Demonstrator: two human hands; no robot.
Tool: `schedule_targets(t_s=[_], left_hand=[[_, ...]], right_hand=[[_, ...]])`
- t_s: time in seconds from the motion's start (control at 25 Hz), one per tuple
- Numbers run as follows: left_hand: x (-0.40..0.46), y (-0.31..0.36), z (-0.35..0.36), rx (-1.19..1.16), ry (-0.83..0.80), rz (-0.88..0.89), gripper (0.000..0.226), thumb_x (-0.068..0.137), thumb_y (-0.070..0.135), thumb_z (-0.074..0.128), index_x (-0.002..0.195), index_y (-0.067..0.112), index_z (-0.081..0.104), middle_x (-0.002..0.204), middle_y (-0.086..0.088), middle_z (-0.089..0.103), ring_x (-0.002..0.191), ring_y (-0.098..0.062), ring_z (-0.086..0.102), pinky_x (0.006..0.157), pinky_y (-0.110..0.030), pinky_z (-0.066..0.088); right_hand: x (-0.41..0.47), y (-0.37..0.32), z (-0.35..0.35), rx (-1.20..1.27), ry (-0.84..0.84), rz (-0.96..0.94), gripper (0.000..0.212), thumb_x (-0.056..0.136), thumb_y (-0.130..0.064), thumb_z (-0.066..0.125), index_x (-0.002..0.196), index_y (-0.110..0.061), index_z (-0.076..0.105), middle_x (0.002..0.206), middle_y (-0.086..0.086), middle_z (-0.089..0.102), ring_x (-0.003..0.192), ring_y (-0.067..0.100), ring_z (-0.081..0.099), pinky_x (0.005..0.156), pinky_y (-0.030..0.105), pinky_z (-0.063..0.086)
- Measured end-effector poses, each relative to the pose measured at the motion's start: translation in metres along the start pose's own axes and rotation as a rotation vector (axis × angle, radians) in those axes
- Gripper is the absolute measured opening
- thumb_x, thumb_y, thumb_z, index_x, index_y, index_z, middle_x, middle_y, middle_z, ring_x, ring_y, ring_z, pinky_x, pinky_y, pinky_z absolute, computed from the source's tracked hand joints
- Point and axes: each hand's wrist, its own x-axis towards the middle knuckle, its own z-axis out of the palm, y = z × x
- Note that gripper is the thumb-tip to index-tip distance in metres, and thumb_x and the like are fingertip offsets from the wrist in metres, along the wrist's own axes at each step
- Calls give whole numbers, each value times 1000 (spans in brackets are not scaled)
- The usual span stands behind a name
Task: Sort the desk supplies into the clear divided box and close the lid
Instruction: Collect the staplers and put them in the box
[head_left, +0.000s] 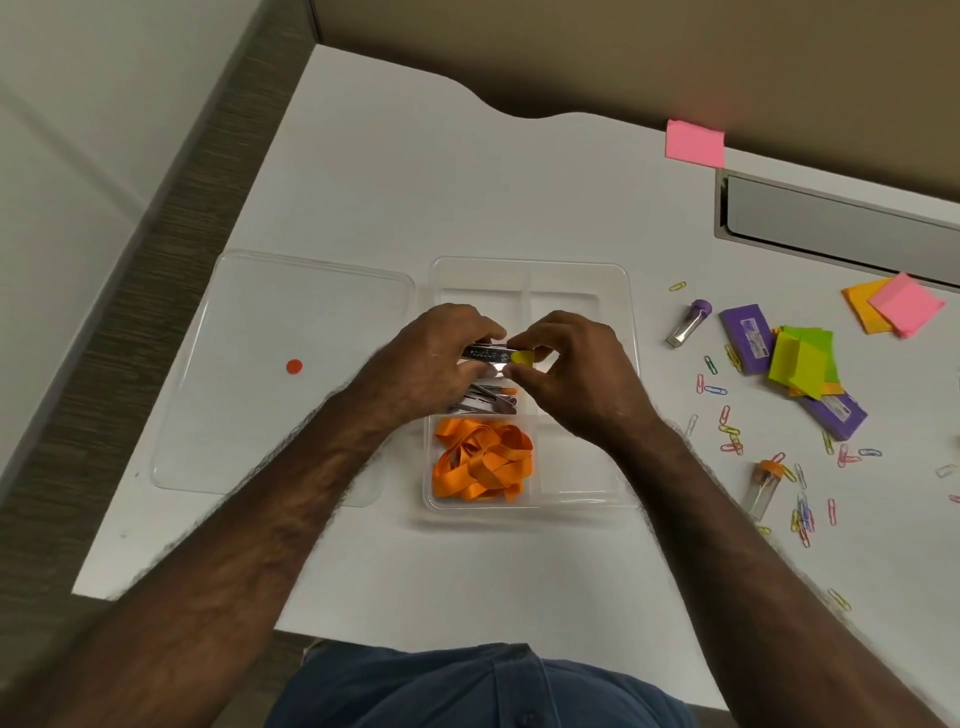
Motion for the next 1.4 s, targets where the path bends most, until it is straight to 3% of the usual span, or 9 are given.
schedule_targets(t_s=[0.16, 0.44, 0.64, 0.84, 1.2, 1.4], left_hand=[[-8, -14, 2, 87, 69, 10, 43, 90, 22, 77, 131, 16, 67, 129, -9, 69, 117, -27, 59, 103, -44, 50], [-18, -26, 16, 213, 82, 13, 32, 93, 30, 72, 123, 18, 73, 128, -6, 71, 118, -26, 59, 105, -41, 44], [-24, -27, 22, 253, 96, 75, 27, 94, 29, 71, 118, 18, 75, 121, -7, 73, 114, -29, 61, 98, -46, 43], [-22, -24, 23, 249, 128, 98, 23, 92, 28, 72, 113, 18, 76, 117, -6, 74, 112, -29, 61, 95, -46, 42], [-19, 12, 40, 129, 230, 297, 25, 92, 25, 70, 113, 12, 74, 112, -5, 75, 108, -28, 65, 95, -43, 47], [-16, 56, 62, 82, 229, 381, 26, 96, 23, 68, 119, 13, 72, 116, -4, 73, 112, -25, 63, 101, -41, 49]], right_hand=[[3, -1, 13, -77, 11, 36, 25, 87, -38, 78, 108, -23, 80, 103, -6, 71, 84, 8, 61, 67, 17, 45], [2, 3, 31, -272, 96, 25, 27, 82, -43, 80, 100, -22, 81, 102, -3, 75, 93, 15, 59, 72, 27, 47], [1, 4, 40, -350, -8, -31, 34, 80, -46, 82, 106, -25, 79, 108, -3, 71, 100, 19, 54, 80, 34, 48], [-3, 5, 38, -315, 21, -9, 27, 83, -41, 81, 105, -26, 79, 106, -5, 71, 100, 17, 55, 80, 33, 47], [-49, 23, 9, -155, 266, 23, 26, 91, -43, 73, 109, -24, 77, 103, -5, 70, 100, 18, 58, 86, 36, 49], [-87, 52, -12, -84, 397, 130, 27, 92, -43, 72, 112, -25, 76, 109, -5, 70, 104, 15, 58, 90, 29, 46]])
